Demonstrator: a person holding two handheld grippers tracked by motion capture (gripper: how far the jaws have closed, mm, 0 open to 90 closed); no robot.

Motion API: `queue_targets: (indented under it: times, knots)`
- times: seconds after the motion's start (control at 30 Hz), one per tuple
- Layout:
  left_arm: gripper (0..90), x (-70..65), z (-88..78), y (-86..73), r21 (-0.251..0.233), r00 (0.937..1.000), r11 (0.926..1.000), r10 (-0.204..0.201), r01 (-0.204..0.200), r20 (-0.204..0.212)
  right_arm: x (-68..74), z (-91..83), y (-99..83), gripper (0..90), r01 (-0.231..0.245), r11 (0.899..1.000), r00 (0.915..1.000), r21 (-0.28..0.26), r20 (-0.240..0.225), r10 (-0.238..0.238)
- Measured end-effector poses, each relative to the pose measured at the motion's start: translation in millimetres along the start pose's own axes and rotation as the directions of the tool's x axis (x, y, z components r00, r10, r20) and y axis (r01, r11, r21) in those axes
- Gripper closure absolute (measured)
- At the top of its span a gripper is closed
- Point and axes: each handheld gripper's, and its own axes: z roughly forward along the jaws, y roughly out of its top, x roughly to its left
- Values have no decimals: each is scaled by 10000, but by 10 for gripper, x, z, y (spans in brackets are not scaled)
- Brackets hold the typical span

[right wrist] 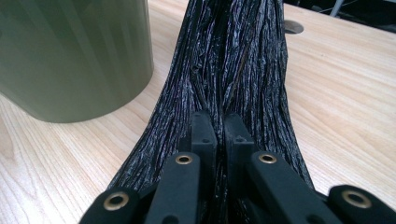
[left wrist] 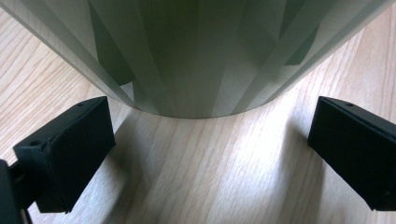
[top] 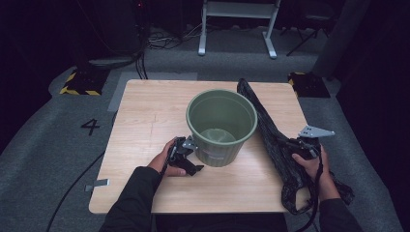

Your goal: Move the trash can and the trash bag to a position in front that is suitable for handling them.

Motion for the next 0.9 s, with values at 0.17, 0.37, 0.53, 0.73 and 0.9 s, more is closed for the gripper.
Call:
queue_targets:
  times: [0.17, 0.37, 0.53, 0.73, 0.9]
  knots:
    - [5, -46, -34, -43, -49, 9987, 9994, -342, 340, -382, -11, -51, 17, 863, -41, 9998, 10000, -214, 53, 42]
    - [4, -177, -238, -292, -53, 9959, 9975, -707, 705, -569, 14, -199, 85, 865, 67, 9968, 9999, -791, 88, -60]
    - [11, -196, -410, -491, -55, 9953, 9972, -749, 747, -614, 55, -296, 161, 868, 100, 9904, 9999, -1379, -57, -109]
    - [11, -169, -536, -636, -78, 9922, 9958, -916, 913, -843, 126, -270, 244, 868, 415, 9886, 9989, -1449, -163, -443]
    - [4, -181, -548, -653, -69, 9888, 9935, -1137, 1135, -965, 159, -241, 287, 868, 650, 9870, 9974, -1468, -226, -691]
